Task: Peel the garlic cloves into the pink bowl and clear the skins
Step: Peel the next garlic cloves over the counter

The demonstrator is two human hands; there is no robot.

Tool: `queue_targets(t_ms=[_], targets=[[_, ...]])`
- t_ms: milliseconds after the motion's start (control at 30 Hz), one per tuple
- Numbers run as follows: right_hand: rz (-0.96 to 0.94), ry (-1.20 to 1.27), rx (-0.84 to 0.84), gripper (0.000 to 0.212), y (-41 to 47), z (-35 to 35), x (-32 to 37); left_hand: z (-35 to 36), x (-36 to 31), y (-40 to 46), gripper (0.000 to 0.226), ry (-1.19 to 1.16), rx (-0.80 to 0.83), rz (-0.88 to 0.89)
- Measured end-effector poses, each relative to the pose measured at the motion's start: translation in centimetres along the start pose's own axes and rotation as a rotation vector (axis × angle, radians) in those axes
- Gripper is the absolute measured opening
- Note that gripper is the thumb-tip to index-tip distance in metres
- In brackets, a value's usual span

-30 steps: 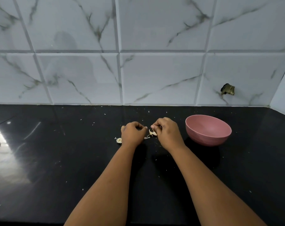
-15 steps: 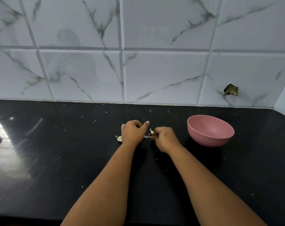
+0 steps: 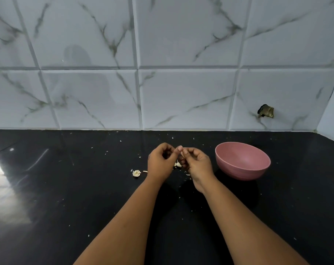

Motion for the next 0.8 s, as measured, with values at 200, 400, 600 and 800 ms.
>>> queue_targets(t_ms=[200,400,600,800], targets=[[-0.025,-0.047,0.008,0.009,1.1,-0.3,0.3,1.2,1.1,0.0,0.006,-0.297,0.092,-0.145],[-0.034,-0.054,-0.015,0.008,1.2,-1.2,0.8,1.7,0.9,-0.2,0.011,-0.364,0.117,-0.158],[-0.032,-0.178,0.021,0.008,1.0,-1.4,0.5,1.6,0.4,-0.2,0.005,-0.161,0.109,-0.061],[-0.107,-0.196,0.059,0.007,0.5,-0.5,1.6,1.0,0.1,0.2,0.013,-0.007,0.051,-0.009]])
Point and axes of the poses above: each hand's wrist, its own y-axis towards the middle knuckle, its own z-axis out of the palm, x = y × z, the point moved 10 cm from there along y, towards the middle knuckle, and after that the axes turned 5 degrees about y, right-handed, at the moved point
